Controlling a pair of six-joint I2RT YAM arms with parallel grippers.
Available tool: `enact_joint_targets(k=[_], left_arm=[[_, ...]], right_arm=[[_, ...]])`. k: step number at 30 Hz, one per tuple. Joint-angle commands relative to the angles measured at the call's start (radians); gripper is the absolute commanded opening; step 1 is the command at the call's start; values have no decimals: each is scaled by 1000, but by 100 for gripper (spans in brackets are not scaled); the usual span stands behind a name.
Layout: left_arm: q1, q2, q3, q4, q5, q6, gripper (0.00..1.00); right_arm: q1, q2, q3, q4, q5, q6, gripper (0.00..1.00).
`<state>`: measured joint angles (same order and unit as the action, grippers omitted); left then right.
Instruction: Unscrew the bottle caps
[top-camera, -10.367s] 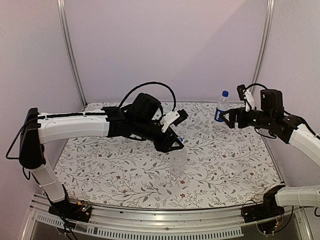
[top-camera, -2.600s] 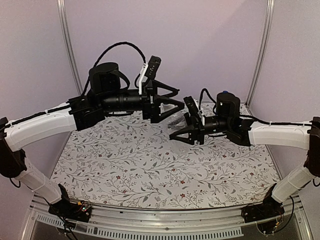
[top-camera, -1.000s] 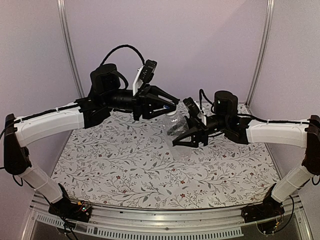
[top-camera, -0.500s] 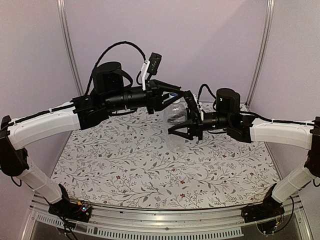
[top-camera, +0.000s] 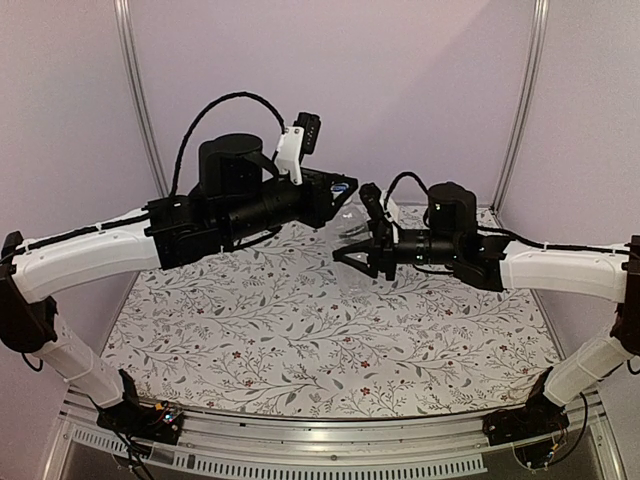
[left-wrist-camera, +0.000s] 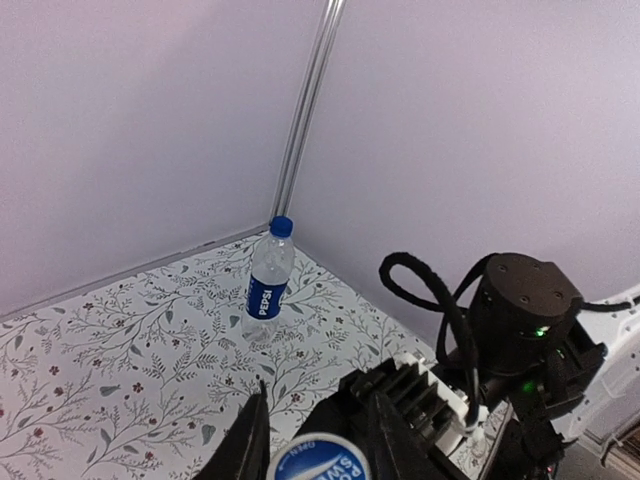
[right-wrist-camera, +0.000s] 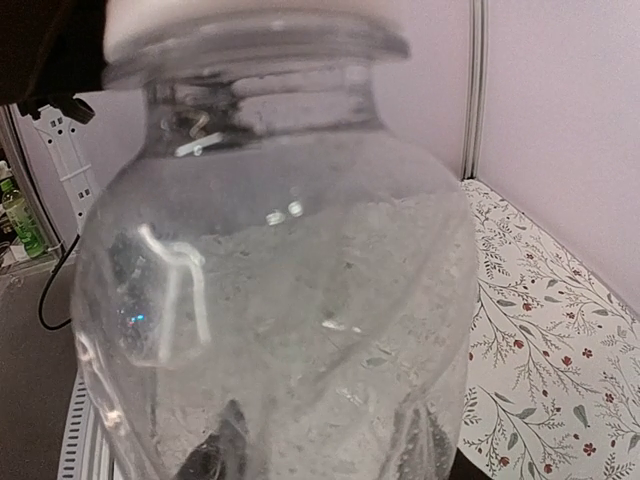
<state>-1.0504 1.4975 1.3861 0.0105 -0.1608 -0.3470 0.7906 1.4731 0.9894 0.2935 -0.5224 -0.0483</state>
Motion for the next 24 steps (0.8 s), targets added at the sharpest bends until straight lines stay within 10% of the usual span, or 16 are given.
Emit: enact_joint_targets(k=[1, 10, 19, 24], left_arm=[[-6, -19, -9, -54, -118, -18, 0], [3, -82, -82, 72, -49, 20, 2], [45, -116, -118, 162, 345, 135, 67], [70, -125, -114, 158, 481, 189, 82]], right_arm=[[-22, -54, -8, 49, 122, 13, 45], [-22, -41, -18, 48, -67, -36, 44], [-22, 8, 31, -7, -386, -66, 43], [-22, 23, 61, -48, -493, -73, 43]])
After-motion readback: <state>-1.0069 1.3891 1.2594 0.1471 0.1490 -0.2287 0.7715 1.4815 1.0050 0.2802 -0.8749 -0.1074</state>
